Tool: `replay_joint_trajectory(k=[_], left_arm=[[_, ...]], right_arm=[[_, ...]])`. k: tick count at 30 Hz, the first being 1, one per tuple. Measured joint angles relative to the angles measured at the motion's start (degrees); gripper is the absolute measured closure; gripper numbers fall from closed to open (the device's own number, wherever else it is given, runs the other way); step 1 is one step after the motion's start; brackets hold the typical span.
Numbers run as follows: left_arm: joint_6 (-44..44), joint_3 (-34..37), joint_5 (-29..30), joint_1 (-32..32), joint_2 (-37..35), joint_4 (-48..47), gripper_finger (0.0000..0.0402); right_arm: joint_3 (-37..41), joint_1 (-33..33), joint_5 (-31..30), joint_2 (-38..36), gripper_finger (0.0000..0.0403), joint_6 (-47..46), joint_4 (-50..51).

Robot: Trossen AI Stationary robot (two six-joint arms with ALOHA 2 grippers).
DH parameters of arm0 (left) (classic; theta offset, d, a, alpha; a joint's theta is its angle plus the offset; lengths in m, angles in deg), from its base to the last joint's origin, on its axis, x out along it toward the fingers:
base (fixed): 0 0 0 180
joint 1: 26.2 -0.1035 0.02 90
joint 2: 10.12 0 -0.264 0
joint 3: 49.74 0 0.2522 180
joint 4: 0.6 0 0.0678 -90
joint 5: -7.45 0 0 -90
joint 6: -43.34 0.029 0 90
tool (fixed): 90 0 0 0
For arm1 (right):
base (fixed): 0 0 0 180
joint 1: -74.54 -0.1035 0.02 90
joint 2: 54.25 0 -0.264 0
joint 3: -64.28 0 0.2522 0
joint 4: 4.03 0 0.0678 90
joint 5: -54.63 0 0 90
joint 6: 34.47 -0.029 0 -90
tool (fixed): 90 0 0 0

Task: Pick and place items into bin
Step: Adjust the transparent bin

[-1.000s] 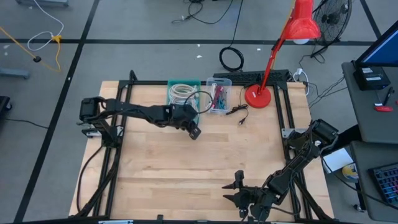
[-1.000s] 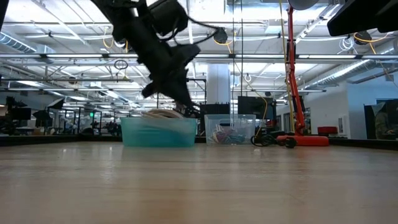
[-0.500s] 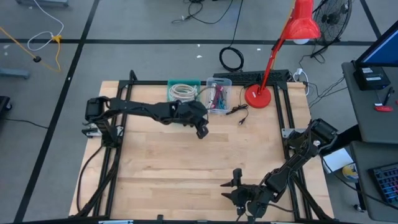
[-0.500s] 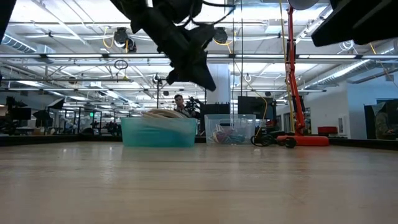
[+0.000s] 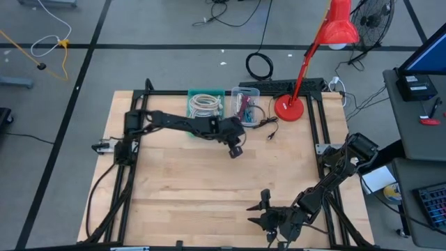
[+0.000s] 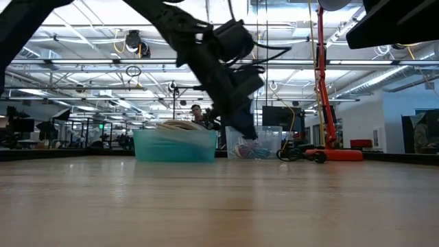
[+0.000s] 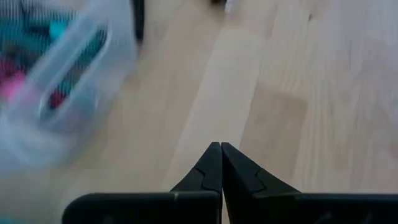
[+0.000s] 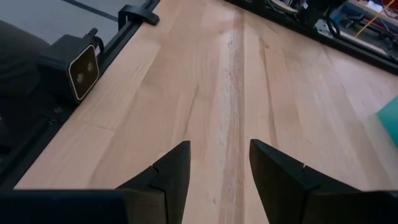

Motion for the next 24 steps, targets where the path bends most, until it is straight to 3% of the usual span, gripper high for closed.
replay_joint_trajectory(k=[8, 13, 24], left_arm=[[1.71, -12.74, 2.47, -0.25, 5.72, -4.31, 0.0402], [1.68, -13.17, 5.08, -1.95, 5.6, -4.45, 0.0402], [2.27, -13.14, 2.26, -4.41, 5.62, 0.19, 0.0402]], right_arm=[[0.0, -0.01, 0.01, 0.0, 0.0248, -0.31, 0.03], [0.0, -0.35, 0.0, 0.0, 0.0248, -0.8, 0.04], [0.0, -0.23, -0.03, 0.0, 0.0248, -0.75, 0.02]])
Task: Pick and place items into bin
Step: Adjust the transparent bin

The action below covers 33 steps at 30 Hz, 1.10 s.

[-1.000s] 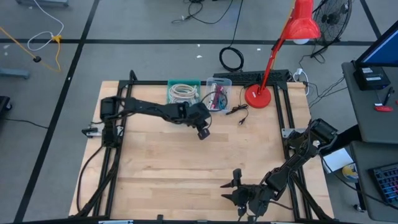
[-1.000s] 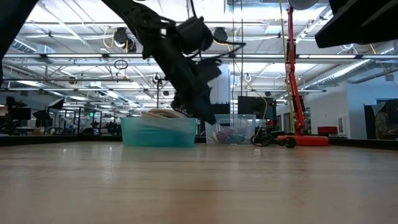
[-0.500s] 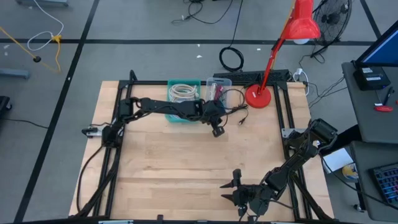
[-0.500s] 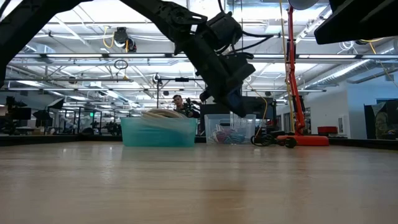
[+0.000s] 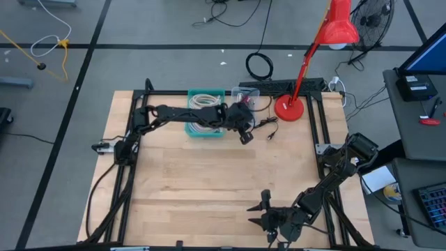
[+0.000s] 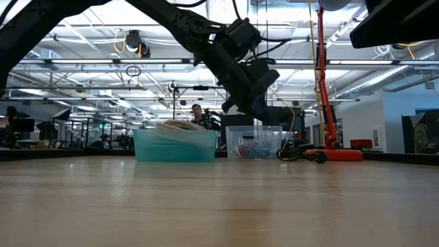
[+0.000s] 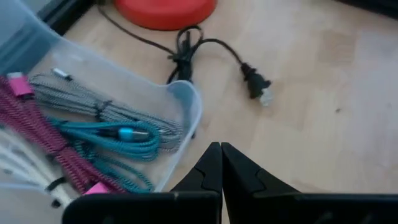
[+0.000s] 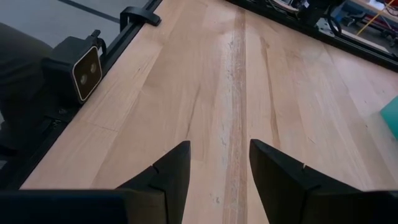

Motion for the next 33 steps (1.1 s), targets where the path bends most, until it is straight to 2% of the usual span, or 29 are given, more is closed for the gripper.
replay_joint_trajectory(k=[12, 17, 25, 33], left_arm=[[1.76, 0.02, -2.96, -0.34, 0.0, -0.51, 0.0402], [2.4, 0.13, -3.57, -0.53, 2.26, -0.9, 0.0402], [4.09, 0.02, -1.27, -1.04, 4.82, 0.77, 0.0401], [3.05, 0.02, -2.23, -2.46, 4.85, 3.44, 0.0401]], right_arm=[[0.0, 0.12, 0.01, 0.0, 0.0248, 0.0, 0.02], [0.0, 0.15, 0.02, 0.0, 0.0248, 0.02, 0.02], [-0.07, 0.49, 0.08, 0.0, 0.0248, 0.26, -0.03], [-0.07, 1.3, 0.1, 0.0, 0.0248, 0.72, -0.02]])
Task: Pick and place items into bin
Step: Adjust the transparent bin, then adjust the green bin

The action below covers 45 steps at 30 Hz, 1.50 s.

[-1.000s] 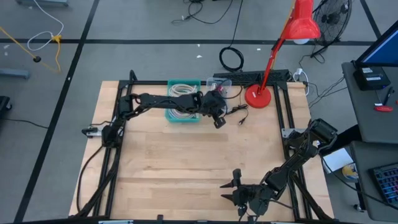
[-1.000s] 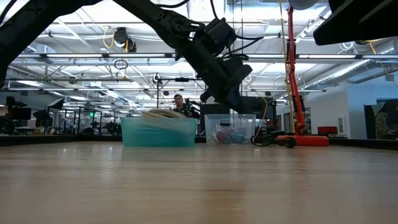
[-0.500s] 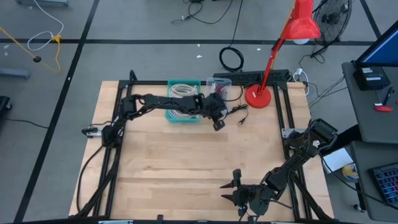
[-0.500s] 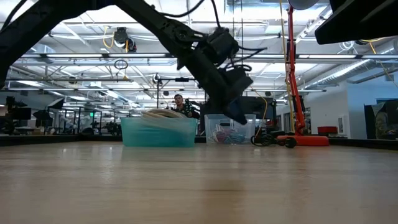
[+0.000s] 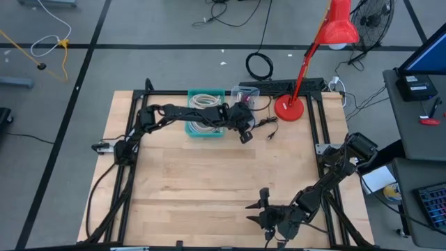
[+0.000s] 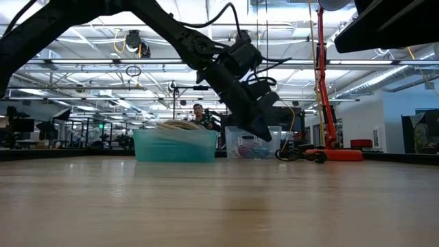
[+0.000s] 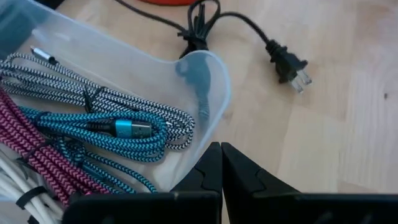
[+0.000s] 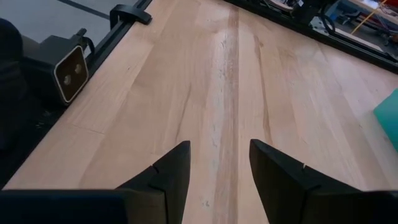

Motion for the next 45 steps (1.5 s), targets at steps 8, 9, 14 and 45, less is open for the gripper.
replay_joint_trajectory(k=[8, 9, 14, 45], left_arm=[[-0.42, 0.0, 0.2, -0.11, 0.04, 2.64, 0.0401], [-0.48, 0.0, 0.22, -0.11, 0.04, 2.7, 0.0401], [-0.92, 0.0, 0.03, 0.07, 0.04, 3.29, 0.0401], [-18.4, 12.89, 22.96, 23.9, -11.93, -46.04, 0.0401]], right_arm=[[0.0, 0.77, 1.39, 0.0, 0.0248, 0.2, -0.07], [0.0, 0.77, 1.4, 0.0, 0.0248, 0.2, -0.07], [0.0, 0.77, 1.45, 0.0, 0.0248, 0.2, -0.13], [2.27, -0.93, 2.88, 0.0, 0.0248, -4.11, -3.55]])
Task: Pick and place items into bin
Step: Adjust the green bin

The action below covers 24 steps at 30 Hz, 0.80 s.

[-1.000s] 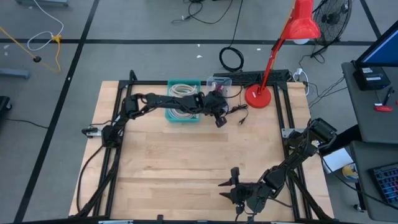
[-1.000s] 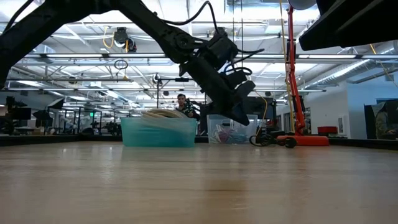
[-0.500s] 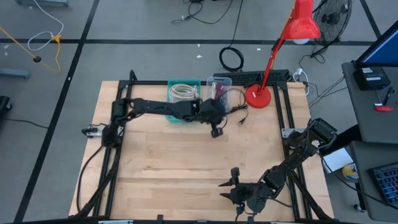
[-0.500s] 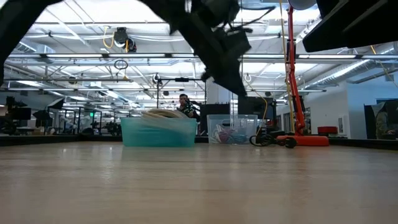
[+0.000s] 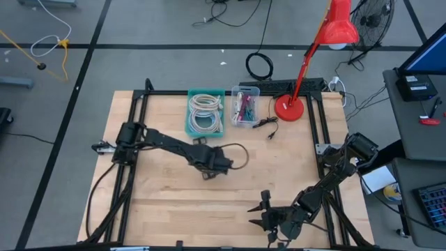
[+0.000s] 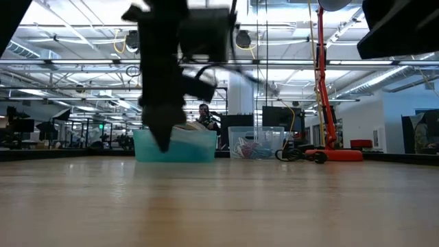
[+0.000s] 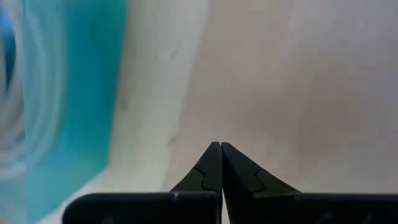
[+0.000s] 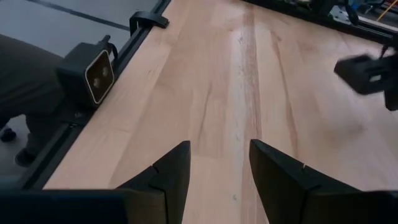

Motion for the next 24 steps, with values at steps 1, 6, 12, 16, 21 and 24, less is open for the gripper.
replay_joint_trajectory(k=[1, 6, 12, 16, 21, 24], left_arm=[[-1.41, 1.88, 0.47, -0.43, -0.03, 0.1, 0.0401], [-5.26, 9.81, 1.65, -2.56, -0.49, 2.75, 0.0401], [-4.07, 13.27, 3.56, -4.65, -3.06, 5.08, 0.0401], [-2.1, 13.58, 7.16, -7.58, -5.63, 5.63, 0.0401], [0.44, 13.44, 5.16, -10.87, -7.7, 8.13, 0.0401], [2.08, 13.4, 3.47, -11.09, -8.45, 11.35, 0.0401]], right_arm=[[0.0, -0.15, 0.0, 0.0, 0.0248, 0.01, -0.33], [0.0, -0.31, -0.08, 0.0, 0.0248, 1.67, -1.77], [0.0, -0.22, -0.16, 0.0, 0.0248, 2.16, -1.51], [0.0, -0.22, -0.14, 0.0, 0.0248, 2.16, -1.56], [0.0, -0.2, -0.14, 0.0, 0.0248, 2.16, -1.55], [0.0, -0.2, -0.14, 0.0, 0.0248, 2.19, -1.55]])
